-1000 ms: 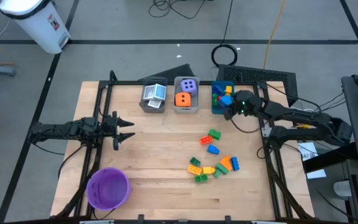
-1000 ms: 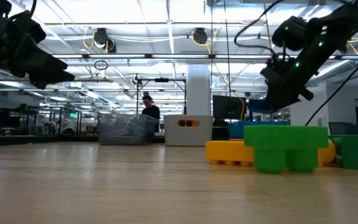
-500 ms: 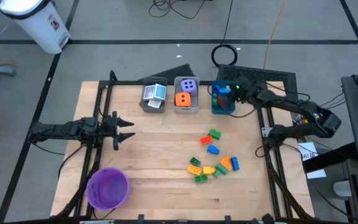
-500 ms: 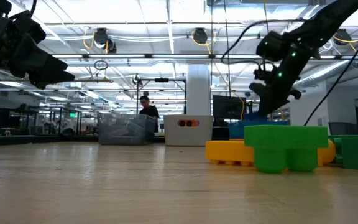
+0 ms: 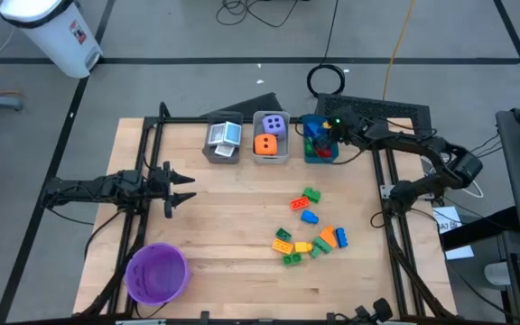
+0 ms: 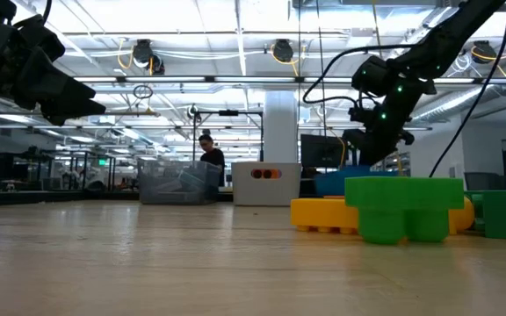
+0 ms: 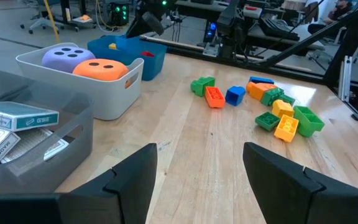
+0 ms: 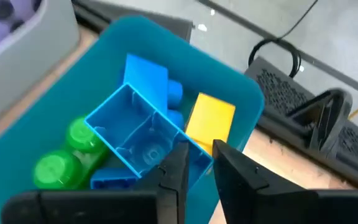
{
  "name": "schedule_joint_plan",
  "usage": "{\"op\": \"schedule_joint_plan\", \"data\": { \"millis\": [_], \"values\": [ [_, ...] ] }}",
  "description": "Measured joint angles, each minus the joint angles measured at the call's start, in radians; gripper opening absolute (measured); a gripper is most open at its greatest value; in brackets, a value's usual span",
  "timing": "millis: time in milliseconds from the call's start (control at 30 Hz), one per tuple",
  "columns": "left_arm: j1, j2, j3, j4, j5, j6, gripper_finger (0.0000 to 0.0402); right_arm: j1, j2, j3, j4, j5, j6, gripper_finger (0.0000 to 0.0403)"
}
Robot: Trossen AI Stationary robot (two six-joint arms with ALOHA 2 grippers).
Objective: Pick & Place Toys
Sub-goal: Put the light blue game piece into the blue bin, then put the blue game piece into the blue bin
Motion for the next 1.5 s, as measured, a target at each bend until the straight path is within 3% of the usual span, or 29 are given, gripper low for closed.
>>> {"op": "schedule_joint_plan", "data": {
  "millis": [400, 700, 867, 1133, 1500],
  "values": [
    [0.000, 0.000, 0.000, 0.000, 0.000, 0.000, 0.0246, 0.000, -0.011, 0.000, 0.229, 0.003, -0.085, 0.0083],
    [0.000, 0.000, 0.000, 0.000, 0.000, 0.000, 0.0246, 0.022, -0.011, 0.000, 0.213, -0.006, -0.043, 0.0082],
    [0.000, 0.000, 0.000, 0.000, 0.000, 0.000, 0.0246, 0.070, -0.011, 0.000, 0.196, -0.105, -0.025, 0.0091],
    [0.000, 0.000, 0.000, 0.000, 0.000, 0.000, 0.0246, 0.235, -0.012, 0.000, 0.205, -0.327, -0.007, 0.0119],
    [0.000, 0.000, 0.000, 0.000, 0.000, 0.000, 0.0246, 0.628, -0.025, 0.000, 0.280, -0.516, -0.063, 0.0246]
  ]
}}
